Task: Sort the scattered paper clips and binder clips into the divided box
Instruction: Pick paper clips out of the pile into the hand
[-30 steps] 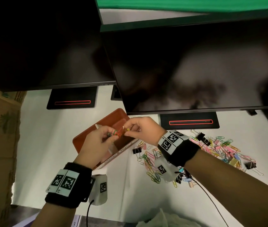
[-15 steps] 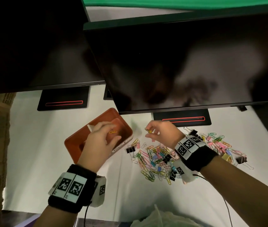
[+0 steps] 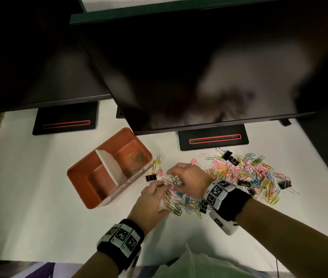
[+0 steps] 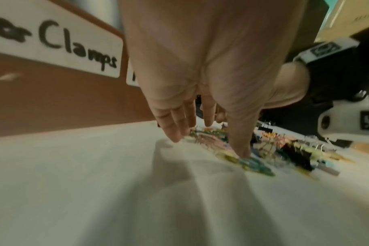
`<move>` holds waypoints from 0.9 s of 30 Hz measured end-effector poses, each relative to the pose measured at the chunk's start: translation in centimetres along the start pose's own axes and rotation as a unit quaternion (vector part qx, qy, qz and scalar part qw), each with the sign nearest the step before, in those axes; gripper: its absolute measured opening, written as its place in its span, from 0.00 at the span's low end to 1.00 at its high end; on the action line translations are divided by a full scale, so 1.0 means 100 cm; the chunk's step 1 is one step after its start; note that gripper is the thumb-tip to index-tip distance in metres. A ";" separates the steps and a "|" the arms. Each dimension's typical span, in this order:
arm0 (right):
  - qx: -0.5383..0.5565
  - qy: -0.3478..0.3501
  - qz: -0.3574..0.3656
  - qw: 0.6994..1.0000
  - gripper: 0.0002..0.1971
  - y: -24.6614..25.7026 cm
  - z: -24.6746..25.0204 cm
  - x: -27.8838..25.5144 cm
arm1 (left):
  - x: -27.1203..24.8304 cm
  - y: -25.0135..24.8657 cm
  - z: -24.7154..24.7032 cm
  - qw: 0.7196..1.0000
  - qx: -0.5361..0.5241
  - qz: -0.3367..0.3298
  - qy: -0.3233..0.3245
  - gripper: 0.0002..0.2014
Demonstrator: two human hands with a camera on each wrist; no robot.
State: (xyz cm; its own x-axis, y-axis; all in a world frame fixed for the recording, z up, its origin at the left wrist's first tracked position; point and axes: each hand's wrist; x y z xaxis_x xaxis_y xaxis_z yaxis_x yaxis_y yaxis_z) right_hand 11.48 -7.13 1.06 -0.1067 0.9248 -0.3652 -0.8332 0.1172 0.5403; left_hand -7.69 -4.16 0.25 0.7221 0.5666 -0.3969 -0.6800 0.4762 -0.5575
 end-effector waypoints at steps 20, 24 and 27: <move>-0.115 0.043 -0.085 0.989 0.16 0.013 -0.019 0.007 | 0.012 0.029 -0.008 0.988 0.082 -0.035 -0.126 0.05; -0.107 0.042 -0.099 0.988 0.16 0.015 -0.017 0.008 | 0.011 0.030 -0.004 0.987 0.083 -0.044 -0.132 0.04; -0.112 0.056 -0.089 0.988 0.12 0.016 -0.013 0.006 | 0.006 0.029 0.001 0.990 0.023 -0.044 -0.134 0.08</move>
State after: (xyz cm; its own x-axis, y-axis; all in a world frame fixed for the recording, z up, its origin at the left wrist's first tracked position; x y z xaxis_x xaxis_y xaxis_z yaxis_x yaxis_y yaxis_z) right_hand 9.38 -6.82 0.76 0.0022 0.8492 -0.5281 -0.9419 0.1791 0.2841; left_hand -9.24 -2.38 -1.51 0.7236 0.6763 -0.1380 -0.6258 0.5583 -0.5447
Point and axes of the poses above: each hand's wrist, its own x-axis towards the middle knuckle, its own z-axis out of the back of the hand, y = z × x, and after that the axes turned 2 degrees about -y, right-handed
